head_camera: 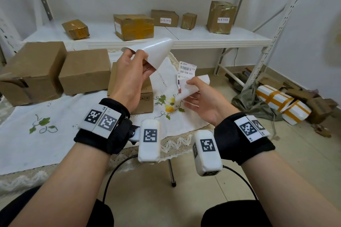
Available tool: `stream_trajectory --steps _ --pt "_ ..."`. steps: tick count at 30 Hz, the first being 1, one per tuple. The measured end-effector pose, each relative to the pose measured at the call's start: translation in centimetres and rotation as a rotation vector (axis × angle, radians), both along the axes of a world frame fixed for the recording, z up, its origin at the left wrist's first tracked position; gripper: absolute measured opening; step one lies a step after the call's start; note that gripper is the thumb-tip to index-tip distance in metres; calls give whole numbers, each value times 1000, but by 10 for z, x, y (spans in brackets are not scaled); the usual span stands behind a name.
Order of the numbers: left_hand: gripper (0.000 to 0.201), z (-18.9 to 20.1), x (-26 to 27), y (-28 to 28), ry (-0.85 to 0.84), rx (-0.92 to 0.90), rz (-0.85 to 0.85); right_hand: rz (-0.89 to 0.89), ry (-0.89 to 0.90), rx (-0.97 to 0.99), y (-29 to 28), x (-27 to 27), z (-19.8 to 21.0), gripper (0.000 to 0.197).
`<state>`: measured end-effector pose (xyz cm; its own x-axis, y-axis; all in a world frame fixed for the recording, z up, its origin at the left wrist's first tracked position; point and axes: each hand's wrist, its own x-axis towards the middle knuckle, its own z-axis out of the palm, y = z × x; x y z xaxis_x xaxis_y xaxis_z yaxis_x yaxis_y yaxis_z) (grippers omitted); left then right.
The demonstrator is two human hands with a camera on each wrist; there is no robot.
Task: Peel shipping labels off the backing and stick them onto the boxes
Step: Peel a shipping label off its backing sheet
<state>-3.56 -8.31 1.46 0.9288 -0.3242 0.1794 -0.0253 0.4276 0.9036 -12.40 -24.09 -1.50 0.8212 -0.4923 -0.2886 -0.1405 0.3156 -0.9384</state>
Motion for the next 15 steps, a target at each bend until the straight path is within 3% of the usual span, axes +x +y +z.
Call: stream_trajectory --steps 6,15 --pt "12 -1 2 2 -26 35 10 -1 79 20 -1 -5 3 54" --pt "11 -3 4 6 -39 43 19 434 214 58 13 -19 20 82"
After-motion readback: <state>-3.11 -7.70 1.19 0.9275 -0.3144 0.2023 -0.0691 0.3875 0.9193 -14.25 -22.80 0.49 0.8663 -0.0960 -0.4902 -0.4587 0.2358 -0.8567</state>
